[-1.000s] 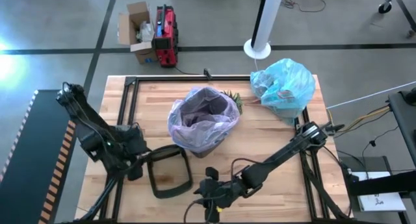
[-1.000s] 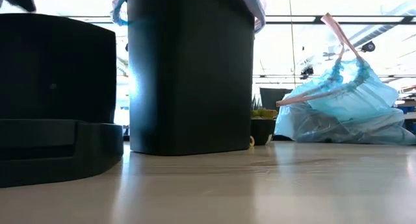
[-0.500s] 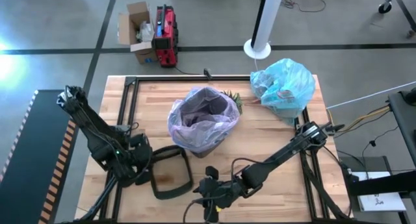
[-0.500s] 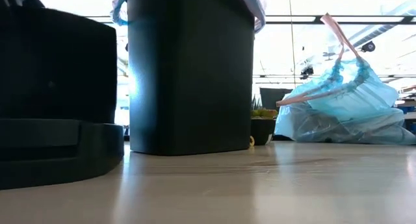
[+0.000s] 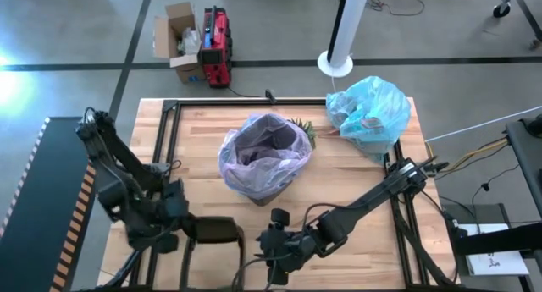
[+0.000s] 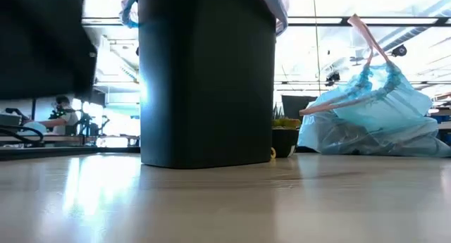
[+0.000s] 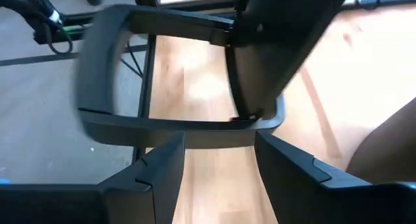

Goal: Place trash/remove bag and relplace
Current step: Close the trash bin

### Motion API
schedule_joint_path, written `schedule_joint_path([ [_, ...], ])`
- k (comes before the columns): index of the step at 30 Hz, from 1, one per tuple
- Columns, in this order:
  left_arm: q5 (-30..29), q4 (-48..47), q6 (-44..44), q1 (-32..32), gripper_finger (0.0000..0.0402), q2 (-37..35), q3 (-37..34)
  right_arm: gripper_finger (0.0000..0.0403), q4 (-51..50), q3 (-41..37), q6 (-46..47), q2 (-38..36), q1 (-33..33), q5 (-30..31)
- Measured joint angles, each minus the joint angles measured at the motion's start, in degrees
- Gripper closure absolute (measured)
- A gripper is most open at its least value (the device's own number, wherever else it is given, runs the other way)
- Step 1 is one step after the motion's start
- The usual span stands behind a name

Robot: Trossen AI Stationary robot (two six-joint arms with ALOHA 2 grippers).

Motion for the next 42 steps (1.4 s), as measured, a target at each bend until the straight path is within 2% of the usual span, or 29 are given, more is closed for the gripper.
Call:
schedule_joint_path([
  [6, -6.72, -0.86, 5.44, -2.29, 0.0398, 1.19, 13.25, 0.0226, -9.82, 11.27, -2.61, -0.11, 0.05, 2.13],
  [13, -15.94, -2.86, 15.44, -2.24, 0.0399, 3.33, 27.03, 0.0226, -24.29, 27.43, -4.3, -1.7, 0.71, 12.07],
  [18, -20.16, -2.95, 25.7, -2.14, 0.04, 6.04, 35.58, 0.0226, -20.19, 24.7, -4.85, -8.63, 0.95, 15.96],
  [21, -24.38, -3.31, 30.66, -1.48, 0.0398, 8.17, 39.63, 0.0226, -17.55, 24.69, -6.53, -10.45, 0.82, 17.77],
  [24, -28.09, -4.21, 32.52, -0.16, 0.0398, 9.83, 42.52, 0.0226, -11.06, 24.91, -10.54, -10.67, 0.57, 17.09],
  [26, -28.45, -4.14, 34.18, 1.07, 0.0398, 10.75, 44.09, 0.0226, -8.08, 24.91, -13.18, -10.51, 0.08, 16.09],
  [33, -27.35, -3.97, 39.53, 2.72, 0.0397, 14.75, 49.19, 0.0226, -8.04, 23.82, -16.52, -10.33, -2.09, 16.48],
  [42, -28.34, -3.58, 40.37, 3.45, 0.0396, 19.3, 55.0, 0.0234, -8.27, 23.41, -17.22, -9.53, -3.38, 14.31],
])
